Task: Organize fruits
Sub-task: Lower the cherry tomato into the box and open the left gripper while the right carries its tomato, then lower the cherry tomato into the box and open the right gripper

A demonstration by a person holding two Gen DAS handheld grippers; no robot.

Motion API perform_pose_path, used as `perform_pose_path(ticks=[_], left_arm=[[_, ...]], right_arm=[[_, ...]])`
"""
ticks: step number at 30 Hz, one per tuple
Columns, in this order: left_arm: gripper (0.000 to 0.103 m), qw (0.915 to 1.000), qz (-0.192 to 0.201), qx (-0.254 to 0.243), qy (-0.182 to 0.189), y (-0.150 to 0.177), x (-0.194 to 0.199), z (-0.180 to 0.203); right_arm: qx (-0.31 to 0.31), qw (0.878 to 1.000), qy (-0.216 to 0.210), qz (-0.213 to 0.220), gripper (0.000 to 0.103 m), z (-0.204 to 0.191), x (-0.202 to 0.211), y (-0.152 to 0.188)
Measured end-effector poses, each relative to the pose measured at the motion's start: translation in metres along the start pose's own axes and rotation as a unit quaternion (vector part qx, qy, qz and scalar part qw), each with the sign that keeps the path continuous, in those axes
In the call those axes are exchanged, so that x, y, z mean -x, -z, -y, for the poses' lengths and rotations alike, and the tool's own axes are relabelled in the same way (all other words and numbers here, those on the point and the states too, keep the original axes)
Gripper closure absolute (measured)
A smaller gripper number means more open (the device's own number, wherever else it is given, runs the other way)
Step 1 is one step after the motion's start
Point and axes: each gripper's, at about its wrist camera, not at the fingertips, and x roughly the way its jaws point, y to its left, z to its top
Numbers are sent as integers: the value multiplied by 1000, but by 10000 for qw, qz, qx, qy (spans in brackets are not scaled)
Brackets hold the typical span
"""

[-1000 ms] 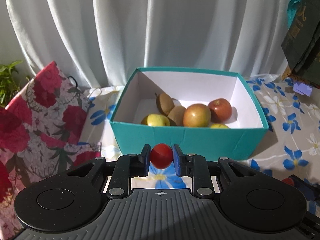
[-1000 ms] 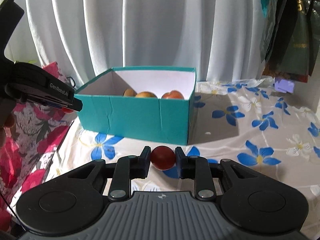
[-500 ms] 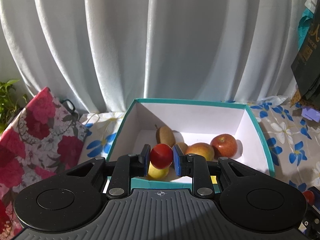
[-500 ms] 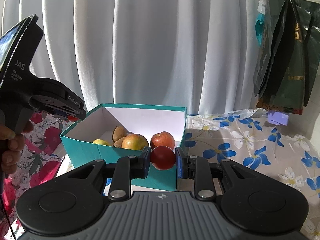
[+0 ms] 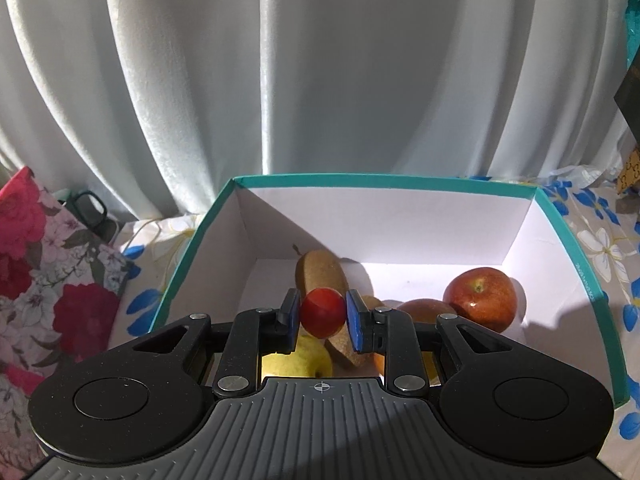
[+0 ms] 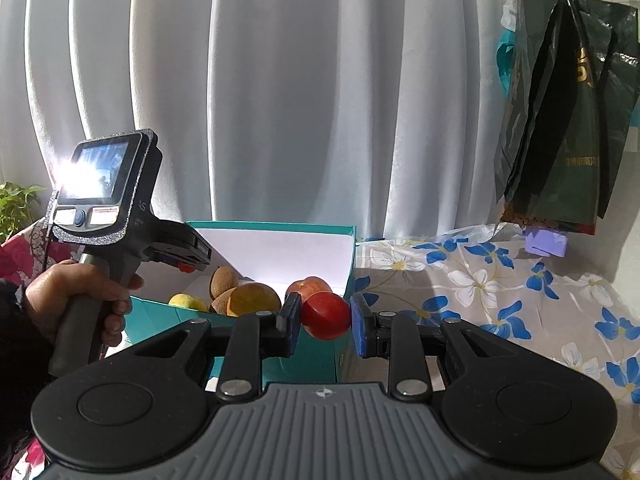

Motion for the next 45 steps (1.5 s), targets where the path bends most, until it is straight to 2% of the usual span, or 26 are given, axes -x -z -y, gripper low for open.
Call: perform_pose_path(ticks=[5,8,10,12,14,16,18,22,26,29,32,37,45], left_arm=[[75,10000,15,-63,71,3,-9,4],[71,9999,52,-103,4,2,-11,3],[64,10000,0,-94,32,1,-14,3],[61,9999,8,-100,23,1,-15,2],[47,10000,21,-86,-21,2,-15,2],[23,10000,83,-43,-25,1,-12,0],[7,9999,161,-31,-7,1,-10,-2],[2,9993,322,-157,53,0,1,0],[2,9996,187,-164,-124,0,11,-3],[1,9994,64,88,-325,3,33,-14],[0,9990,155,366,-216,12,60,-28],[0,9987,25,507,-82,22,84,-37],[0,9968,-158,620,-486,34,96,-57]], right_arm=[[-22,10000,4,-7,78,1,-1,0],[0,10000,-4,8,78,1,-3,-1],[-9,10000,-22,25,78,1,-4,-2],[-13,10000,-33,24,78,1,-5,-2],[8,10000,-50,38,78,0,-6,-3],[6,10000,-58,57,78,0,-7,-4],[27,9999,-78,60,78,0,-8,-5],[35,9999,-91,65,78,-1,-10,-6],[65,9999,-106,108,78,-1,-10,-7],[89,9998,-102,119,78,0,-11,-9],[130,9998,-87,131,78,-1,-13,-10],[197,9996,-121,160,78,-5,-20,-14],[345,9987,-206,305,78,-18,-43,-28]])
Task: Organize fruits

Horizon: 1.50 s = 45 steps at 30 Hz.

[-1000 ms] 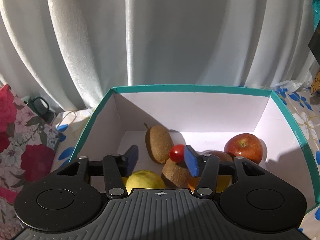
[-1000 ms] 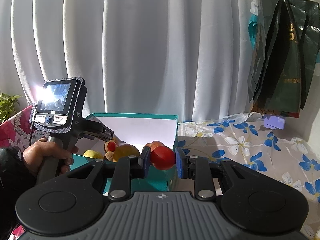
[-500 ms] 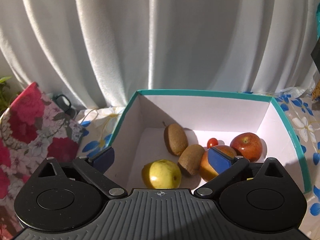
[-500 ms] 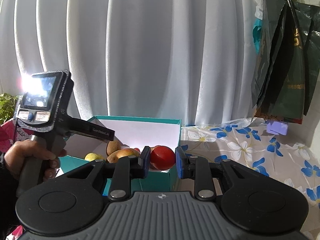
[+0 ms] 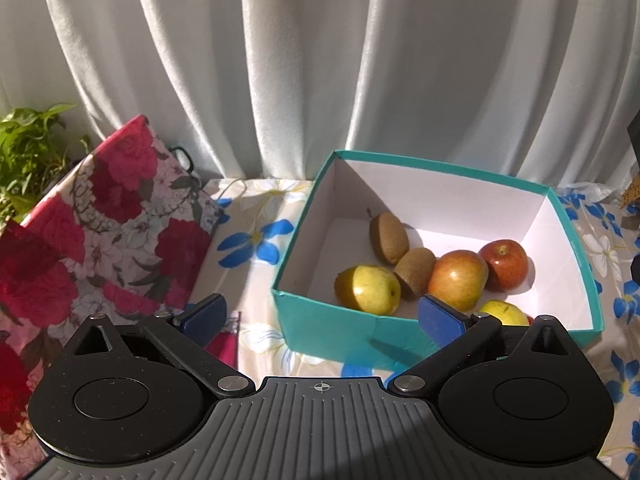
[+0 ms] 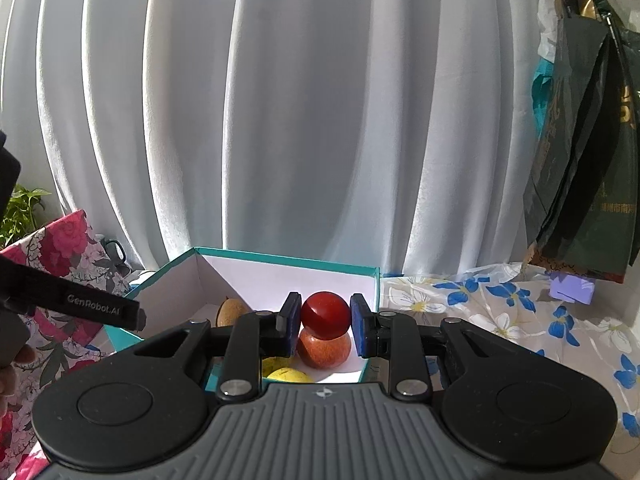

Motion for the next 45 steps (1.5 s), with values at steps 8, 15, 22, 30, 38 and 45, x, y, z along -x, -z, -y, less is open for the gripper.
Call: perform_pose_path(ticks=[8,15,22,30,38,45], left_arm=[[0,9995,-123,178,-239,6,2,-24],[0,9989,-229,250,-335,11,3,-33],[0,9985,-266,221,-436,15,4,-35],[0,9983,-313,162,-460,18,7,-34],[0,9985,-335,85,-415,19,9,-28],[0,9989,-336,-76,-308,20,9,-17]], right_arm=[[93,9997,1,-247,78,-14,-47,-5],[220,9975,-21,-675,78,-22,-86,1],[186,9949,-54,-990,78,-23,-105,9],[213,9942,-76,-1053,65,-24,-111,10],[318,9970,129,-690,13,-20,-90,0],[318,9968,62,-734,0,-13,-52,-12]])
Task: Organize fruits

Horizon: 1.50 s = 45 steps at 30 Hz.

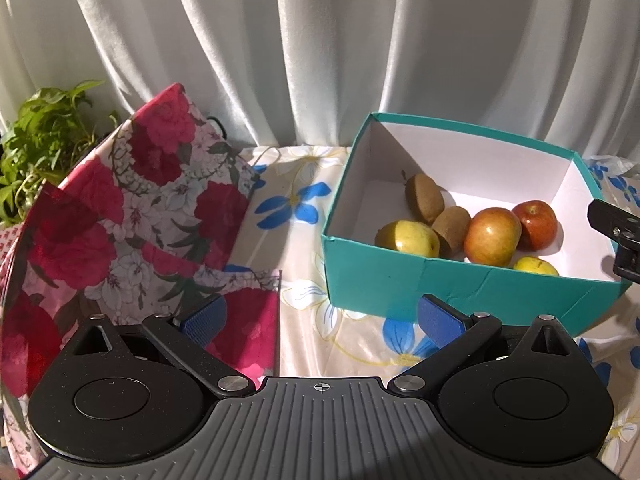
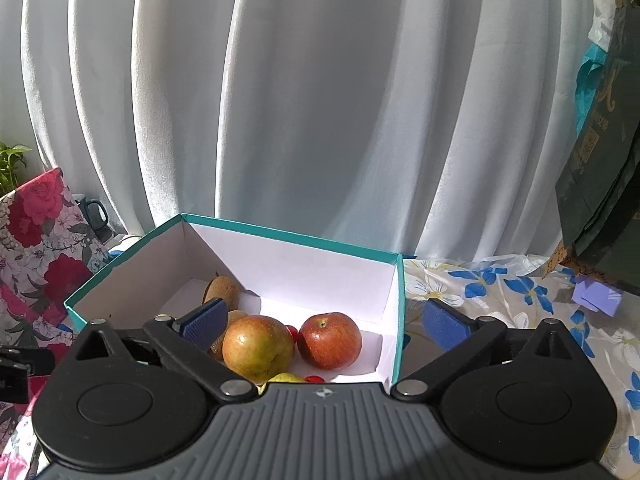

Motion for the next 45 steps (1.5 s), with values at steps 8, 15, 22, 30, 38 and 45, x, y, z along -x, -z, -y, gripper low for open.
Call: perform_pose_path(ticks=[8,15,22,30,38,45], left_arm=[[0,9996,-8,-181,194,-2,-2,16],[0,9990,-100,-346,277,-4,-6,29],[0,9984,-158,-390,381,-4,-11,38],[0,9973,-371,-542,343,-12,-20,44],[0,9943,-653,-765,343,-23,-28,52],[0,9910,-946,-901,305,-33,-41,59]], right_arm=[[-164,9977,152,-647,0,10,23,13],[-196,9904,228,-1352,0,7,18,24],[413,9744,341,-2182,0,-12,-5,23],[286,9661,293,-2550,0,-17,-20,15],[162,9583,202,-2844,0,-20,-32,8],[27,9484,99,-3168,0,-20,-45,4]])
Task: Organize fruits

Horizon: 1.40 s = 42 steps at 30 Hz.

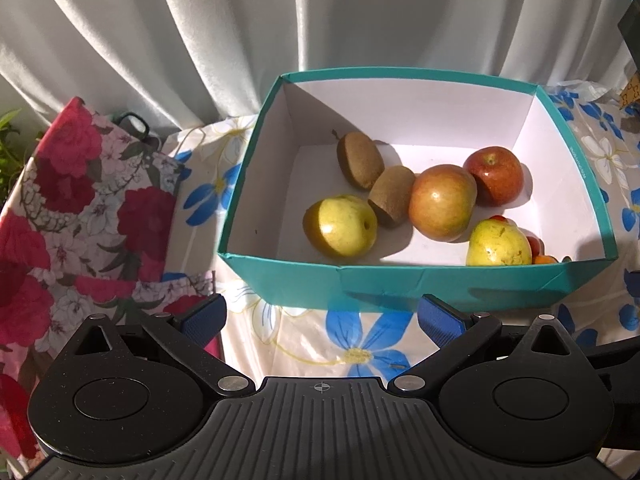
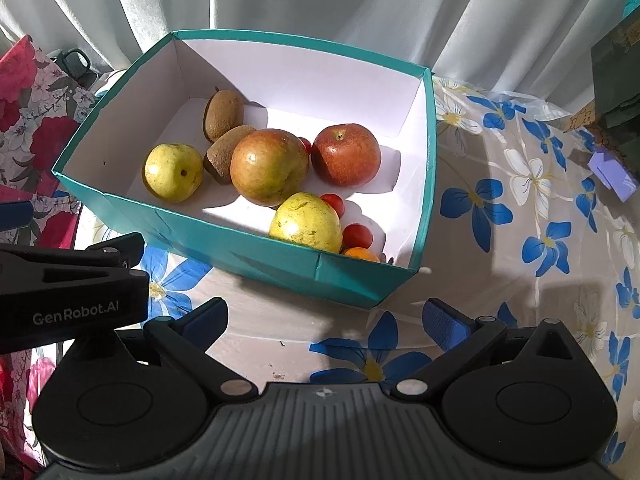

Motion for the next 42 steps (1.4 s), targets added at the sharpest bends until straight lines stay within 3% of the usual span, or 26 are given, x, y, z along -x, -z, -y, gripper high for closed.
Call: perform_pose_path(ticks=[10,18,42], left_arm=[[0,9995,-288,-17,-152,-13,-14,-3],[0,9982,-599,-28,9,-17,-29,-3],[0,9971,-744,-117,84,-17,-36,-2]], right_arm=[[-166,9986,19,-506,0,2,-21,-19],[-102,9977,48,-665,0,0,-30,-24],[-59,9972,-9,-748,0,1,-36,-26]])
